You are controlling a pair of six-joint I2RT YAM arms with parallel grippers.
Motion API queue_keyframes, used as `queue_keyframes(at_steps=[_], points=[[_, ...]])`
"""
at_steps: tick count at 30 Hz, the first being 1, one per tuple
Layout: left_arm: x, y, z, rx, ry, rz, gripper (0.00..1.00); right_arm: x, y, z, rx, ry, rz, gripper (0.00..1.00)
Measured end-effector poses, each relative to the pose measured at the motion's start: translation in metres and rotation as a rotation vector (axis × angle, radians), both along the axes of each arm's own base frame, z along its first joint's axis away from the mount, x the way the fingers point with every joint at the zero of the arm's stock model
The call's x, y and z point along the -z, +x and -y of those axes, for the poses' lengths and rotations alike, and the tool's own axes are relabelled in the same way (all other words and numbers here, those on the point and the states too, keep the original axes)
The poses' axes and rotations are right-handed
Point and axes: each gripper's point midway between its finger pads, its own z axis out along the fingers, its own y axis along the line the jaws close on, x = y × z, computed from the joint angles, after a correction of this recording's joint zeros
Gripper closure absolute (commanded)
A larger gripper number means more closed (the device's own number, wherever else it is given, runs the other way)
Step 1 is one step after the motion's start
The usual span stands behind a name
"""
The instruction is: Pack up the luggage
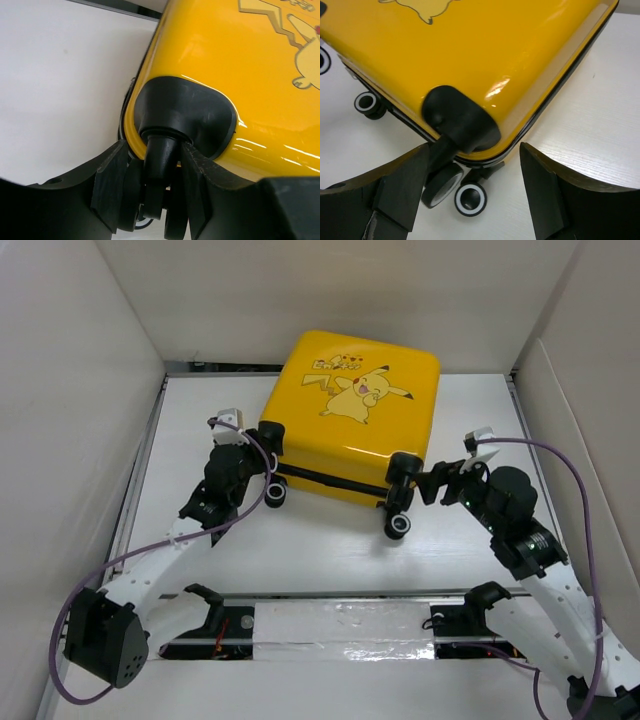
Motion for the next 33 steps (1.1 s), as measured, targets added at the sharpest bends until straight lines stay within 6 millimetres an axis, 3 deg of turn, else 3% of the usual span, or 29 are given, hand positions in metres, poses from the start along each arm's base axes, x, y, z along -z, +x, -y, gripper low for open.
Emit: queue_keyframes(at_steps=[4,7,9,12,13,17,20,21,22,24,25,26,28,30,33], points=[[-0.004,0.005,0.027,0.109,-0.039,0.028,1.00,-0.013,-0.006,-0.005,-0.044,0.000,0.020,0.35],[-0.004,-0.002,0.059,0.218,-0.073,0.034,1.00,-0.015,-0.010,-0.019,-0.123,-0.002,0.019,0.51],[-0.004,-0.011,0.083,0.288,-0.126,0.039,1.00,-0.009,-0.014,-0.032,-0.182,-0.013,0.001,0.66],[-0.006,-0.027,0.117,0.364,-0.205,0.048,1.00,0.004,-0.016,-0.047,-0.239,-0.032,-0.043,0.70],[-0.007,-0.034,0.130,0.392,-0.231,0.048,1.00,0.009,-0.017,-0.050,-0.251,-0.040,-0.059,0.69],[-0.007,-0.079,0.201,0.620,-0.335,0.027,1.00,0.013,-0.023,-0.056,-0.277,-0.048,-0.073,0.36],[-0.003,-0.125,0.246,0.824,-0.386,-0.020,1.00,0.008,-0.027,-0.057,-0.279,-0.041,-0.054,0.24],[0.001,-0.144,0.257,0.895,-0.389,-0.046,0.98,0.007,-0.029,-0.057,-0.280,-0.036,-0.054,0.22],[0.002,-0.160,0.265,0.954,-0.398,-0.071,0.79,0.008,-0.030,-0.058,-0.280,-0.034,-0.056,0.21],[0.001,-0.180,0.272,1.030,-0.396,-0.080,0.57,0.012,-0.032,-0.059,-0.278,-0.035,-0.067,0.11],[-0.003,-0.182,0.270,1.033,-0.399,-0.073,0.40,0.014,-0.032,-0.060,-0.274,-0.035,-0.071,0.09],[-0.009,-0.180,0.267,1.024,-0.397,-0.057,0.36,0.016,-0.033,-0.060,-0.266,-0.037,-0.074,0.05],[-0.029,-0.177,0.254,0.985,-0.409,-0.014,0.35,0.019,-0.035,-0.059,-0.252,-0.037,-0.081,0.04],[-0.062,-0.170,0.232,0.907,-0.431,0.075,0.38,0.020,-0.035,-0.058,-0.238,-0.040,-0.080,0.03],[-0.106,-0.159,0.191,0.789,-0.481,0.205,0.49,0.027,-0.034,-0.063,-0.240,-0.051,-0.103,0.03]])
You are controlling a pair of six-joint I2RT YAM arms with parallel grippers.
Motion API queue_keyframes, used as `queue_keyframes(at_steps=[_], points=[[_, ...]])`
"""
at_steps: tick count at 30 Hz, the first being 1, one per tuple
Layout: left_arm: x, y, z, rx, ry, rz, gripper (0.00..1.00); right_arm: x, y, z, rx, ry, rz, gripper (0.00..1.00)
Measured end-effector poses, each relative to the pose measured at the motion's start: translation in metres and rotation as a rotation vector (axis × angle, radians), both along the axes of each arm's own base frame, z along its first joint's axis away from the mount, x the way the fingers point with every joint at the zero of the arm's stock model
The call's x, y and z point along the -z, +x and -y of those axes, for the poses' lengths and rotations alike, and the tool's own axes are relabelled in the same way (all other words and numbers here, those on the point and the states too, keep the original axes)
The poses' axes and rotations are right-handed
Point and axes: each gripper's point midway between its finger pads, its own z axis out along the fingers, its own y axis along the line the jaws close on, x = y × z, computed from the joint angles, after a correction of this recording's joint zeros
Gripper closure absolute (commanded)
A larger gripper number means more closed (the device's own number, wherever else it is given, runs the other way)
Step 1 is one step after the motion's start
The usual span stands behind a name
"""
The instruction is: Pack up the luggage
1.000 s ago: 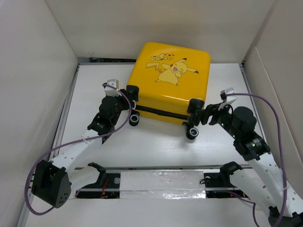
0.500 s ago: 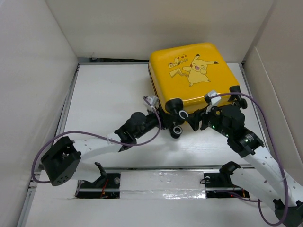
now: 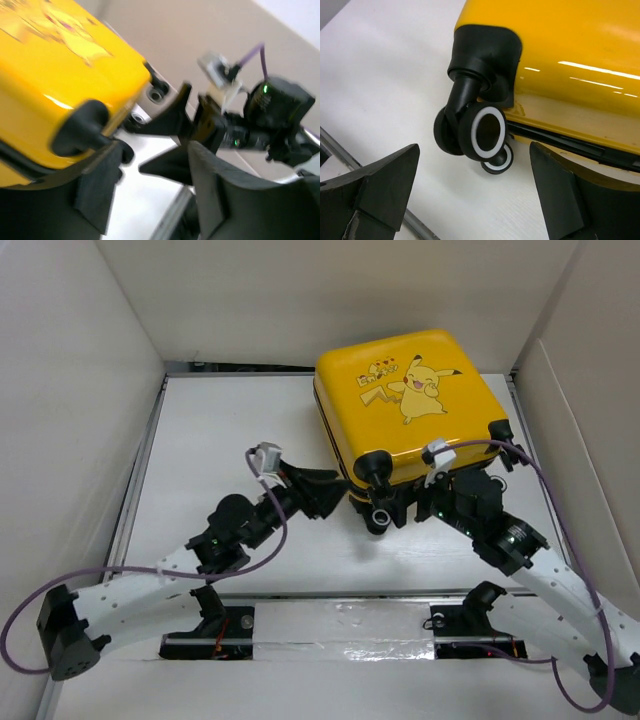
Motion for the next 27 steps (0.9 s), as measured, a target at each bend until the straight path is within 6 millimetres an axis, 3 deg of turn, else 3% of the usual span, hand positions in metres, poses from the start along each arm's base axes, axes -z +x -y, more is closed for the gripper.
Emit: queue_keyframes(at_steps=[2,4,8,11,14,16,19,20,21,25,27], points=[[-0.004,0.009,-0.019,-0.071,-0.015,0.003,0.58,0.008,0.000,-0.007,-0.014,-0.014,-0.027,0.02],[0.007,0.018,-0.032,-0.130,-0.002,-0.010,0.63,0.019,0.001,-0.017,-0.028,-0.033,-0.056,0.02],[0.080,0.025,-0.032,-0.160,0.157,-0.112,0.65,0.037,0.009,-0.032,-0.042,-0.074,-0.102,0.02],[0.145,0.024,-0.029,-0.143,0.314,-0.204,0.65,0.047,0.017,-0.042,-0.034,-0.112,-0.126,0.09],[0.182,0.020,-0.026,-0.120,0.390,-0.258,0.66,0.050,0.028,-0.045,0.013,-0.129,-0.127,0.15],[0.192,0.020,-0.019,-0.100,0.398,-0.271,0.67,0.051,0.034,-0.041,0.053,-0.143,-0.121,0.22],[0.195,0.021,-0.008,-0.071,0.374,-0.269,0.63,0.051,0.042,-0.038,0.109,-0.154,-0.110,0.55],[0.195,0.020,-0.004,-0.062,0.368,-0.266,0.61,0.044,0.044,-0.041,0.123,-0.141,-0.093,0.72],[0.196,0.020,0.000,-0.054,0.361,-0.264,0.58,0.035,0.047,-0.041,0.156,-0.127,-0.080,0.78],[0.202,0.018,0.014,-0.030,0.354,-0.257,0.50,0.038,0.047,-0.032,0.230,-0.194,-0.058,0.97],[0.199,0.018,0.023,-0.027,0.342,-0.247,0.50,0.036,0.046,-0.030,0.253,-0.215,-0.037,1.00]])
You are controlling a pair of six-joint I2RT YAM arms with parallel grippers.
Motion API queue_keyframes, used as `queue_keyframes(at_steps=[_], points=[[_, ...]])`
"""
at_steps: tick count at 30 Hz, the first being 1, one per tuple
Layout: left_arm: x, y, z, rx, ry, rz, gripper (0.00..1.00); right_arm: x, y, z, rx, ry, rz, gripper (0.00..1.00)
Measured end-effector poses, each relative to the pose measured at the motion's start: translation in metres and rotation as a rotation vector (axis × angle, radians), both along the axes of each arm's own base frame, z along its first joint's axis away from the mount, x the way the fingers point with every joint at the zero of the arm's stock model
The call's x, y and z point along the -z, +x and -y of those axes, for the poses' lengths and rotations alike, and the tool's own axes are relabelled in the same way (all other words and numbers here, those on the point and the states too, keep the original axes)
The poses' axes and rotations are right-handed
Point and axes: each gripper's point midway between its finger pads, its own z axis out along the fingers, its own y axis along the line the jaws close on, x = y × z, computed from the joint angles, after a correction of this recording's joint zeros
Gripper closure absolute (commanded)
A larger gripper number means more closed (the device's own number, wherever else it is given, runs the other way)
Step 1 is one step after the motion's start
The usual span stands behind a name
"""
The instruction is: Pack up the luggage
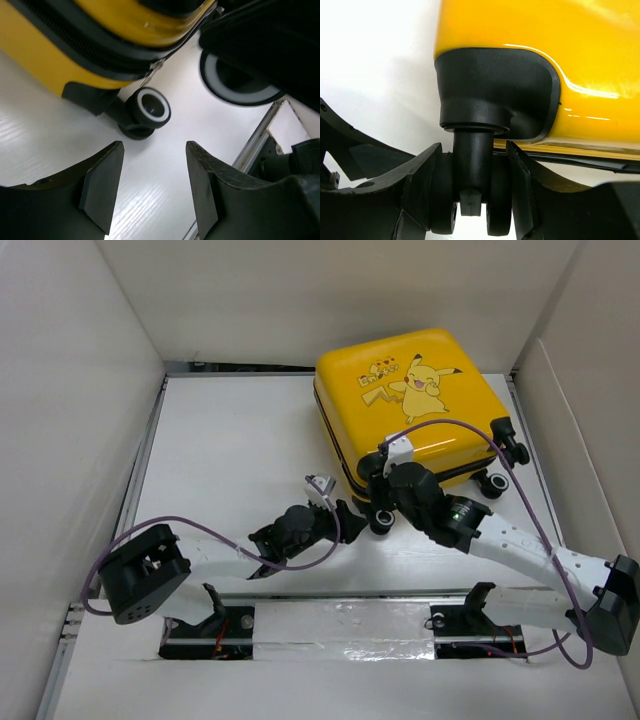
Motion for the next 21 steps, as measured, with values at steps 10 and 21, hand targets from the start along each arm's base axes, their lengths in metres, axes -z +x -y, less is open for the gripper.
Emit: queue_keyframes(at_steps=[10,21], points=[[-0.015,0.023,0.035,-0.138,-0.039,0.116,0.52,0.000,-0.006,-0.009,-0.078,-0.056,-0.004,1.00],[0.005,0.044,0.042,-0.377,0.041,0.226,0.63,-0.003,-0.013,-0.016,-0.173,-0.058,-0.040,1.00]])
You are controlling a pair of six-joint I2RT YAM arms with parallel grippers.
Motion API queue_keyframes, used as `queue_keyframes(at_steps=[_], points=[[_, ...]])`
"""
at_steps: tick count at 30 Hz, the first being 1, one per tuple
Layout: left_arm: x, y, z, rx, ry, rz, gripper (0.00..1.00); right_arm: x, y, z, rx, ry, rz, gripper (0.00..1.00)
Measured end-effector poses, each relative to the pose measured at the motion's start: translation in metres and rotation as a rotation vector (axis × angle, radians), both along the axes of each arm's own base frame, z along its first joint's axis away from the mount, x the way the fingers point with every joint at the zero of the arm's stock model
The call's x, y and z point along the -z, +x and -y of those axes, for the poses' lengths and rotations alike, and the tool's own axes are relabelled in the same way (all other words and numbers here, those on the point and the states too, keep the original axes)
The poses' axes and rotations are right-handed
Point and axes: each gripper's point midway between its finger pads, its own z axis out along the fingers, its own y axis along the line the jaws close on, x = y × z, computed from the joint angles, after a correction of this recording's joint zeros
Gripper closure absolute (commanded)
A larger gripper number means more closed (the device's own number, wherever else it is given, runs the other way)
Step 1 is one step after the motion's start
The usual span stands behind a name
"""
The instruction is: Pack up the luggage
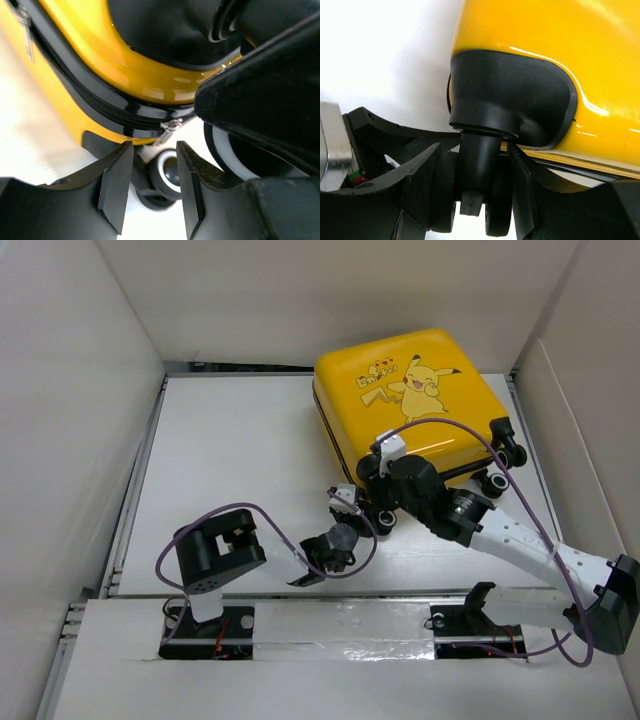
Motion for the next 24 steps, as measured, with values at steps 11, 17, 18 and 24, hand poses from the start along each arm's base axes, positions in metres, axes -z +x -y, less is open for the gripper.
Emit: queue_keyframes(at_steps=[11,17,18,24], points=[[0.002,0.009,0.004,-0.193,0.069,0.101,0.67,-0.006,-0.005,0.003,-0.048,0.002,0.005,1.00],[0.001,0.006,0.003,-0.242,0.132,0.132,0.67,-0.007,-0.006,0.003,-0.067,-0.008,0.013,1.00],[0.002,0.005,0.002,-0.246,0.140,0.135,0.66,-0.007,-0.006,0.003,-0.071,-0.008,0.011,1.00],[0.012,-0.001,-0.022,-0.273,0.208,0.146,0.56,0.003,-0.009,-0.012,-0.116,0.009,-0.032,1.00]])
